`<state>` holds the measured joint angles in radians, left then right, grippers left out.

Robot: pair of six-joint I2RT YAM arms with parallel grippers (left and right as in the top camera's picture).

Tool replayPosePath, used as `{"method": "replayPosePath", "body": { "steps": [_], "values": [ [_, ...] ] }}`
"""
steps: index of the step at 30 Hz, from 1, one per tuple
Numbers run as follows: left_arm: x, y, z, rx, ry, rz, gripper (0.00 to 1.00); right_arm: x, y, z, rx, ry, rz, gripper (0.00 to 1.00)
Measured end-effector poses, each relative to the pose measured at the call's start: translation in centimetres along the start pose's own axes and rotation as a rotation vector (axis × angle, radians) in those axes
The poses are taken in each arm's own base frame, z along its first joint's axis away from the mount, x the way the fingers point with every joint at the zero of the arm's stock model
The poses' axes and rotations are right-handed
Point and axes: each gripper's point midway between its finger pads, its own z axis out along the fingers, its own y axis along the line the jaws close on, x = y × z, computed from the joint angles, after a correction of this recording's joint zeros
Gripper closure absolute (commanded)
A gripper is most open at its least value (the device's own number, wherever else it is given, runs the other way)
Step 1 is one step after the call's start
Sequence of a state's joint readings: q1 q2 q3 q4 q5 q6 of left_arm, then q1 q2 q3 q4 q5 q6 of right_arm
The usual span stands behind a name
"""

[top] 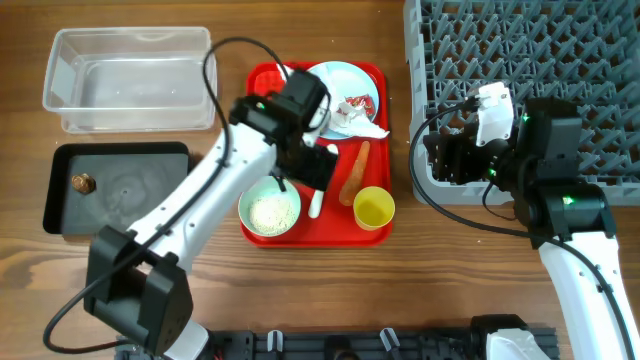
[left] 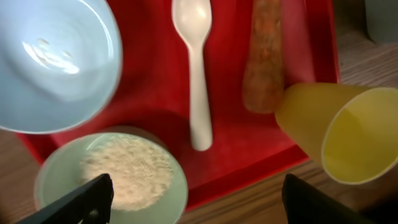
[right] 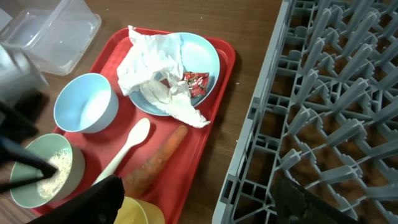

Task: Sort waste into correct bins and load items into the dishwasher rack
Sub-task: 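Grasp the rim of the green rice bowl with the left gripper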

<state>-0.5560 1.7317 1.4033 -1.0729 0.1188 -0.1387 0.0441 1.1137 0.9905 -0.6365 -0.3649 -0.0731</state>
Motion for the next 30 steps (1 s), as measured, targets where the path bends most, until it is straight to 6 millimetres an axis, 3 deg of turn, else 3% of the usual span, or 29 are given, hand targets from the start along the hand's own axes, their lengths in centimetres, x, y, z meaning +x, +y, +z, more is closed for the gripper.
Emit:
{"method": "replayPosePath", "body": {
  "steps": [5, 9, 11, 13, 18, 21, 30],
  "values": [
    [3.4, 0.6, 4.1, -0.022, 0.085, -0.111, 0.24, 0.0, 0.0, 0.0, 0.000, 0.000, 0.000, 0.20],
    [4.1, 1.1, 6.2, -0.030, 0.076, -0.166, 0.37, 0.0, 0.0, 0.0, 0.000, 0.000, 0.000, 0.19],
    [3.8, 1.2, 6.9, -0.022, 0.049, -0.175, 0.62, 0.1, 0.0, 0.0, 0.000, 0.002, 0.001, 0.19],
    [4.0, 1.3, 7.4, -0.024, 0.042, -0.189, 0.75, 0.2, 0.0, 0.0, -0.001, 0.007, 0.003, 0.19],
    [4.4, 1.6, 8.5, -0.025, 0.032, -0.194, 0.78, 0.2, 0.0, 0.0, -0.001, 0.009, 0.003, 0.20],
    [5.0, 2.1, 9.3, -0.038, 0.033, -0.197, 0.96, 0.3, 0.0, 0.0, -0.001, 0.010, 0.004, 0.19],
    [4.9, 2.8, 9.0, -0.081, 0.009, -0.213, 0.96, 0.3, 0.0, 0.0, -0.001, 0.011, 0.004, 0.19]
  ]
}}
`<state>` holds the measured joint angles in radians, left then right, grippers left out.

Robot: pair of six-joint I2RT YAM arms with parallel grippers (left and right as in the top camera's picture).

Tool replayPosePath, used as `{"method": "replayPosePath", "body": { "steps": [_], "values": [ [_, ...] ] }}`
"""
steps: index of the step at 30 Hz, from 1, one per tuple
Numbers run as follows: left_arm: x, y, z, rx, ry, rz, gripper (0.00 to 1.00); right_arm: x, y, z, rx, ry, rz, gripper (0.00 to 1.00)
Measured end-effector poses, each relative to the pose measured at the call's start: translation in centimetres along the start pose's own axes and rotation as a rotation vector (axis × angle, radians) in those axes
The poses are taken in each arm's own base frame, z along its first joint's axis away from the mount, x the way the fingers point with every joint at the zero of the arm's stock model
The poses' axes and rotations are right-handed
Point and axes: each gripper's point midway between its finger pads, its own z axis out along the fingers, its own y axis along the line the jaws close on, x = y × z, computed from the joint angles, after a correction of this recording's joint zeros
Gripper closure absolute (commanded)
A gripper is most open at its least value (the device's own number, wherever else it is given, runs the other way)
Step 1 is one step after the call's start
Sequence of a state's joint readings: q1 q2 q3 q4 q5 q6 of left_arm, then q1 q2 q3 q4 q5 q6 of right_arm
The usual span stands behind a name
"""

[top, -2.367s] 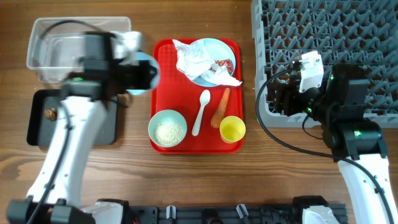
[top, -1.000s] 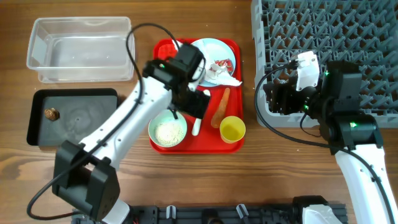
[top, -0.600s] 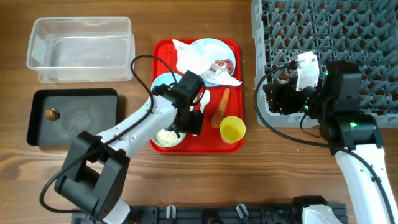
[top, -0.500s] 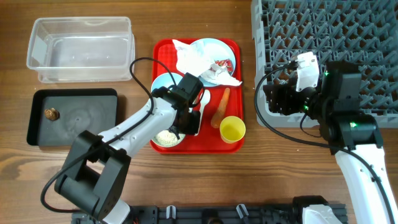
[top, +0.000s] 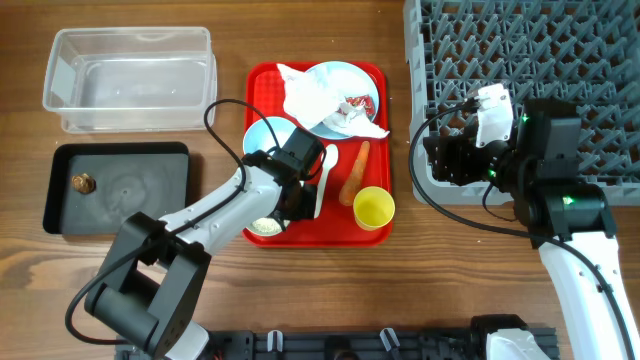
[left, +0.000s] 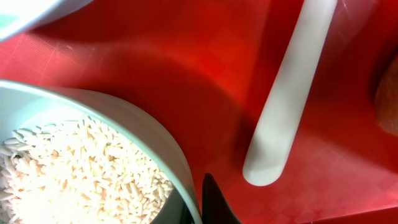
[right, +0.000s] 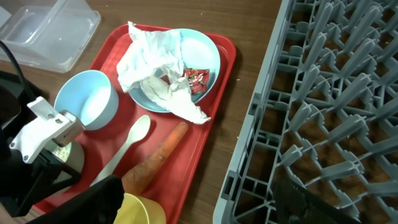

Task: Sort waste into correct bins and load items into the dishwasher rack
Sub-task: 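Grasp the rim of the green rice bowl with the left gripper, then carry the green bowl over the black tray and pour out the rice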

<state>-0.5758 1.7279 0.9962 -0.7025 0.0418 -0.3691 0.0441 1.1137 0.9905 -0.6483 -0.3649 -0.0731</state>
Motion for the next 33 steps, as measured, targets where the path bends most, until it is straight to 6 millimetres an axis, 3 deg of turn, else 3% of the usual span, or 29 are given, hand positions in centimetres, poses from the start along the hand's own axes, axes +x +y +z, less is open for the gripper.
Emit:
{"method": "replayPosePath", "body": {
  "steps": [9, 12, 15, 21, 26, 33],
  "values": [
    [-0.2, -0.4, -1.8, 0.036, 0.043, -0.026, 0.96, 0.0, 0.0, 0.0, 0.000, 0.001, 0.001, 0.19],
    [-0.8, -0.8, -3.8, 0.115, 0.028, -0.057, 0.96, 0.0, 0.0, 0.0, 0.000, 0.002, 0.001, 0.20],
    [-1.8, 0.0, -6.9, 0.184, -0.032, -0.112, 0.96, 0.0, 0.0, 0.0, 0.000, 0.002, 0.001, 0.19],
    [-3.6, 5.3, -12.6, 0.230, -0.181, -0.285, 0.96, 0.0, 0.0, 0.0, 0.000, 0.002, 0.001, 0.19],
    [-4.0, 10.9, -13.7, 0.221, -0.224, -0.448, 0.96, 0.0, 0.0, 0.0, 0.000, 0.002, 0.001, 0.20],
    [-4.2, 16.5, -15.1, 0.298, -0.293, -0.566, 0.96, 0.1, 0.0, 0.0, 0.000, 0.004, 0.001, 0.19]
  ]
}}
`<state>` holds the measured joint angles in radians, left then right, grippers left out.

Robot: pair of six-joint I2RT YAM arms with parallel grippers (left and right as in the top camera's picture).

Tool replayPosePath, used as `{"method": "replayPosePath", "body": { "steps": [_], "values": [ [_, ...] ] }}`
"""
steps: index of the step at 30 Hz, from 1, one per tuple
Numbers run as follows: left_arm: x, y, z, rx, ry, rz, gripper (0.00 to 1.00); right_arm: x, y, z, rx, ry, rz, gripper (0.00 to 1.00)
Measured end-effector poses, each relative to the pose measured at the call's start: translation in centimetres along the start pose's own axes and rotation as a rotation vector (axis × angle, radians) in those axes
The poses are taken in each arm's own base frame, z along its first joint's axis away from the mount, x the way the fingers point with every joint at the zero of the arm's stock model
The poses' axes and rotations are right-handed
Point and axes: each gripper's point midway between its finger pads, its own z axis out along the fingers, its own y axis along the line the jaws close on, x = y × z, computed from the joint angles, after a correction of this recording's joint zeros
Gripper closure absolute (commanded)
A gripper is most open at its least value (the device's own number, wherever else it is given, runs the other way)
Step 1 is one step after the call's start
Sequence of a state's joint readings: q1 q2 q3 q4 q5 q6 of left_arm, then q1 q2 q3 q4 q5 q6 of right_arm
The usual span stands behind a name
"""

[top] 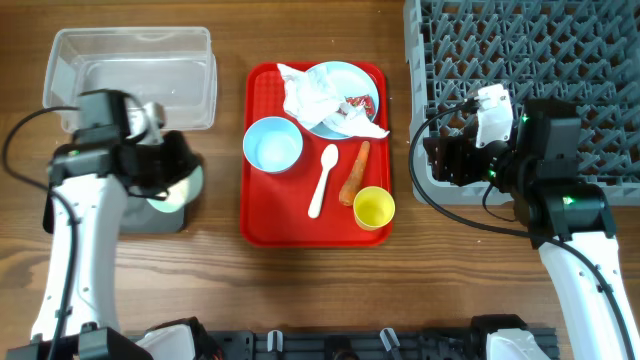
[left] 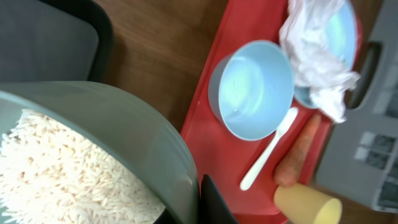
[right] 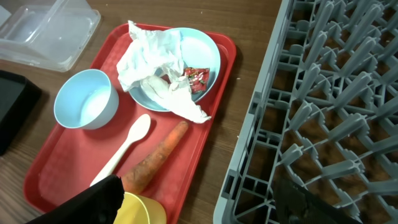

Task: Sort waste into correct bins and load items into the dishwasher rack
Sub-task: 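Carry the green bowl over the black tray and pour out the rice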

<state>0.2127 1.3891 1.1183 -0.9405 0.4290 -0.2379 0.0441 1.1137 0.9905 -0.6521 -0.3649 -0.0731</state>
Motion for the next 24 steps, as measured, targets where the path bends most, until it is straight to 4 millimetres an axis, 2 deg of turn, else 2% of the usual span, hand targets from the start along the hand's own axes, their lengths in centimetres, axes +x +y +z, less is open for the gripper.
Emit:
{"method": "replayPosePath", "body": {
  "steps": [6, 10, 17, 24],
  "values": [
    [-3.2, 3.1, -1.7, 0.138, -0.116, -0.078, 0.96, 0.1, 0.0, 0.0, 0.000, 0.002, 0.001, 0.19],
    [-4.6, 4.6, -1.4, 0.279, -0.179, -0.098, 0.96, 0.1, 0.0, 0.0, 0.000, 0.002, 0.001, 0.19],
    [-4.6, 4.6, 0.0, 0.572, -0.161, -0.077, 0.96, 0.1, 0.0, 0.0, 0.000, 0.002, 0.001, 0.19],
    [-4.4, 3.6, -0.9, 0.848, -0.157, -0.061, 0.96, 0.1, 0.0, 0.0, -0.001, 0.003, 0.001, 0.19]
  ]
}}
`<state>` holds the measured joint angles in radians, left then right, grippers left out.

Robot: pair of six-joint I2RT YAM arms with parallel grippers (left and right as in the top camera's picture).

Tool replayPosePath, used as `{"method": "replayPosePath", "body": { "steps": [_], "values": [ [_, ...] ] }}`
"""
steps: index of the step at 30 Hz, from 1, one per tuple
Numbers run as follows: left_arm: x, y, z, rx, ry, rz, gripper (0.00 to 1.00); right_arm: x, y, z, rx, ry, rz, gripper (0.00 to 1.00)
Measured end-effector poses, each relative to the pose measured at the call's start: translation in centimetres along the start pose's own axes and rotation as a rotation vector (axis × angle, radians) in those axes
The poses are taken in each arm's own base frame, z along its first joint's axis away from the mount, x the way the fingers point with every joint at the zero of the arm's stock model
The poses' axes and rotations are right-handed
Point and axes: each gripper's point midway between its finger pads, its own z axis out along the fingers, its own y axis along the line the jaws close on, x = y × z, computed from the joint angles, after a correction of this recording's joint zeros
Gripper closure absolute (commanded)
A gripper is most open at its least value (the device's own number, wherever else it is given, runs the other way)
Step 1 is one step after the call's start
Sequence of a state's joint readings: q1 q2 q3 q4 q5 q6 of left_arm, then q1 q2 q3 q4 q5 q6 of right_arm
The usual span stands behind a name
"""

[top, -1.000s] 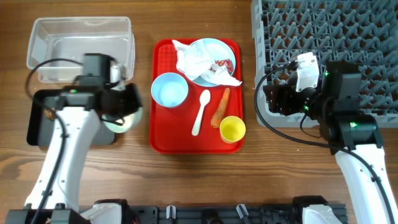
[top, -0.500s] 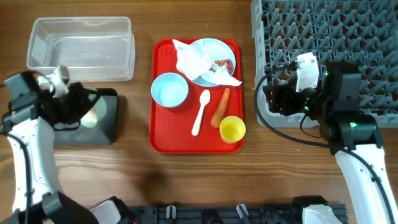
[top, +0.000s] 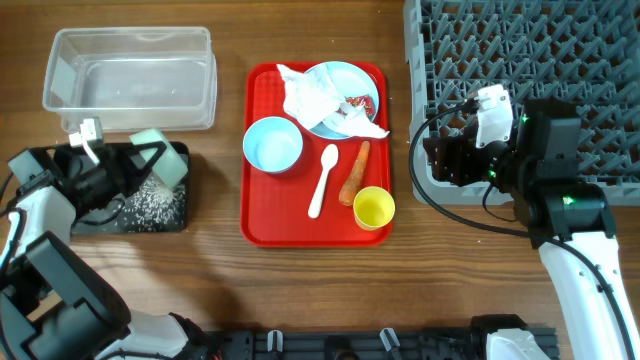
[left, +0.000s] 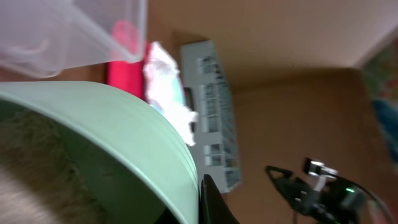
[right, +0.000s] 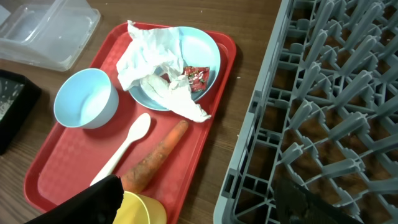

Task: Sort waste into correct bins and load items into the dishwasher rack
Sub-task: 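Carry the green bowl over the black tray and pour out the rice, then place the empty green bowl back on the red tray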

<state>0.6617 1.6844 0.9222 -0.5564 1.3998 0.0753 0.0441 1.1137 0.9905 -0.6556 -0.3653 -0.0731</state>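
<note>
The green bowl [top: 158, 166] is tipped on its side over the black tray [top: 180, 222], with my left gripper [top: 132, 168] shut on its rim. White rice [top: 150, 205] lies scattered in that tray. In the left wrist view the green bowl [left: 93, 155] fills the lower left, with one fingertip [left: 210, 198] against its rim. On the red tray [top: 262, 232] sit a blue bowl [top: 273, 145], a white spoon [top: 322, 180], a carrot [top: 353, 172], a yellow cup [top: 373, 208] and a plate [top: 362, 85] with crumpled tissue [top: 305, 95] and a red wrapper [right: 194, 81]. My right gripper [right: 196, 200] is open over the dish rack's [top: 560, 50] left edge.
A clear plastic bin [top: 130, 75] stands behind the black tray at the back left. The grey dish rack fills the back right. Bare wooden table [top: 320, 290] lies along the front.
The green bowl was tilted with rice inside over the black tray's right part; now it is on its side and the rice lies in the tray. The right arm has not moved.
My left gripper was open above the red tray by the rice bowl. Then it was down at the bowl's rim. Then it held the bowl over the black tray, and now the rice lies in that tray. The right gripper stayed open at the rack.
</note>
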Motion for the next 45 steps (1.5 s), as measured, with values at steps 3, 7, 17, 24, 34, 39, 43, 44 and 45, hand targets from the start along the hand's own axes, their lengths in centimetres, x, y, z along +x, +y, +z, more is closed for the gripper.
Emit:
{"method": "replayPosePath", "body": {
  "steps": [3, 7, 17, 24, 34, 39, 43, 44, 45],
  "values": [
    [-0.2, -0.8, -0.3, 0.063, -0.010, 0.004, 0.96, 0.1, 0.0, 0.0, 0.000, 0.004, 0.002, 0.19],
    [-0.3, -1.6, -0.5, 0.109, -0.017, 0.005, 0.96, 0.3, 0.0, 0.0, 0.000, 0.010, 0.004, 0.19],
    [-1.1, -1.5, -2.5, 0.123, -0.078, -0.017, 0.96, 0.3, 0.0, 0.0, 0.000, 0.011, 0.011, 0.18],
    [-1.7, -1.2, -3.6, 0.114, -0.115, -0.039, 0.96, 0.3, 0.0, 0.0, 0.000, 0.012, 0.013, 0.18],
    [-1.8, -1.1, -4.0, 0.117, -0.123, -0.136, 0.96, 0.3, 0.0, 0.0, 0.000, 0.012, 0.013, 0.18],
    [-1.8, -1.1, -4.0, 0.118, -0.121, -0.156, 0.96, 0.3, 0.0, 0.0, 0.000, 0.012, 0.013, 0.18],
    [-1.4, -2.4, -3.3, 0.122, -0.095, -0.120, 0.96, 0.4, 0.0, 0.0, -0.001, 0.014, 0.015, 0.18],
    [-1.1, -3.3, -2.6, 0.125, -0.072, -0.091, 0.96, 0.4, 0.0, 0.0, -0.001, 0.017, 0.018, 0.18],
    [-0.8, -4.1, -2.0, 0.126, -0.051, -0.061, 0.96, 0.5, 0.0, 0.0, -0.001, 0.019, 0.019, 0.18]
  ]
}}
